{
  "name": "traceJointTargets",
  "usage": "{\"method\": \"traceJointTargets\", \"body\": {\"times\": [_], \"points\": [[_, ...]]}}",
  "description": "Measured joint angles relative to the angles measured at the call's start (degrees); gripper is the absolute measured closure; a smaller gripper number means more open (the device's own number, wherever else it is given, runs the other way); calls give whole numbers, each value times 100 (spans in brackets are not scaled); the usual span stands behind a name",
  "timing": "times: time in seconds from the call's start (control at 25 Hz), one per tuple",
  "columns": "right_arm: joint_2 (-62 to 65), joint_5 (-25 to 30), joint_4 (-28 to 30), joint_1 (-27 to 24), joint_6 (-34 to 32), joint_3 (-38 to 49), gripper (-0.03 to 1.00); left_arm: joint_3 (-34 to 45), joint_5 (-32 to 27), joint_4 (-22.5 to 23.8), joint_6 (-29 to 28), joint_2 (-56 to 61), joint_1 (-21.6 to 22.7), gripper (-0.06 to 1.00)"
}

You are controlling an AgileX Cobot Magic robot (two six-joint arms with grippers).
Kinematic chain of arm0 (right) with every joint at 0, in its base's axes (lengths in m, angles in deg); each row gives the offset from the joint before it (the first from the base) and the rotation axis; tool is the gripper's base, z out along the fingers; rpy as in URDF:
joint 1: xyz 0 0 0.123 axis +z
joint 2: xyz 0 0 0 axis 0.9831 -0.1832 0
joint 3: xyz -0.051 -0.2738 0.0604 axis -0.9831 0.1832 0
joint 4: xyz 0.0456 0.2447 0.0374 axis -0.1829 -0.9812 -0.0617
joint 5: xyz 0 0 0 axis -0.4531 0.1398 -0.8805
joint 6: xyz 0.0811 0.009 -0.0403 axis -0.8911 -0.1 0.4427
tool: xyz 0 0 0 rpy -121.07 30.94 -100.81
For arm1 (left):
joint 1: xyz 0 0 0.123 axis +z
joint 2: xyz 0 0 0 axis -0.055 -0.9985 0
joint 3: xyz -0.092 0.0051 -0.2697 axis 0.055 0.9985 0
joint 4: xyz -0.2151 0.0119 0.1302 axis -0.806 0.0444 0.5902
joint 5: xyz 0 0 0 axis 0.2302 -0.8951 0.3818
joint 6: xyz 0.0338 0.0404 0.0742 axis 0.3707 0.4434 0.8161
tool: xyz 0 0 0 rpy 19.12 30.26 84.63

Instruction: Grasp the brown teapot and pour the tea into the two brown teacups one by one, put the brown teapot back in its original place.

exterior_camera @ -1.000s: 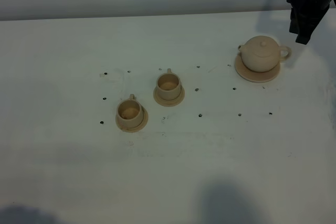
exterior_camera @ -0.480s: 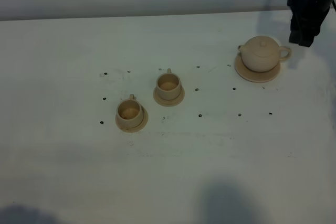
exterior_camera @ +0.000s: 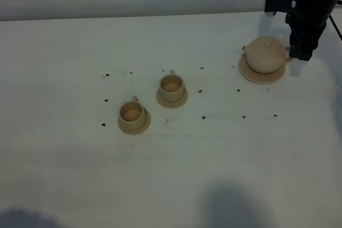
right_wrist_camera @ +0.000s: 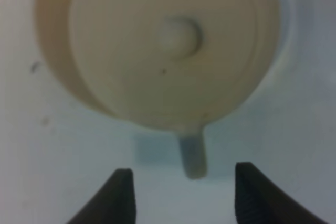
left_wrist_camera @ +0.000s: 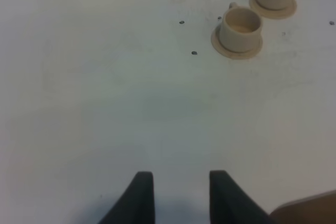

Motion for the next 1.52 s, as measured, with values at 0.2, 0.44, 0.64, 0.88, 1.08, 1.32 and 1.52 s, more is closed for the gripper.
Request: {"method": "traceJointTargets", "body": {"times": [0.2, 0.44, 0.64, 0.88, 1.08, 1.32, 1.52], "points": [[-44, -83, 49, 0, 53, 0, 53, 0, 0, 0, 0, 0, 0, 71], [-44, -134, 202, 55, 65, 0, 53, 0, 0, 0, 0, 0, 0, 71], [-44, -139, 293, 152, 47, 0, 53, 0, 0, 0, 0, 0, 0, 71], [-44, -139, 790, 319, -239, 0, 53, 0, 0, 0, 0, 0, 0, 71], [-44, -139, 953, 404, -408, 0, 53, 0, 0, 0, 0, 0, 0, 71], [-209, -119, 1057, 451, -527, 0, 53, 0, 0, 6, 0, 0, 0, 71], [-293, -114, 1062, 457, -540, 0, 53, 0, 0, 6, 0, 0, 0, 71]]}}
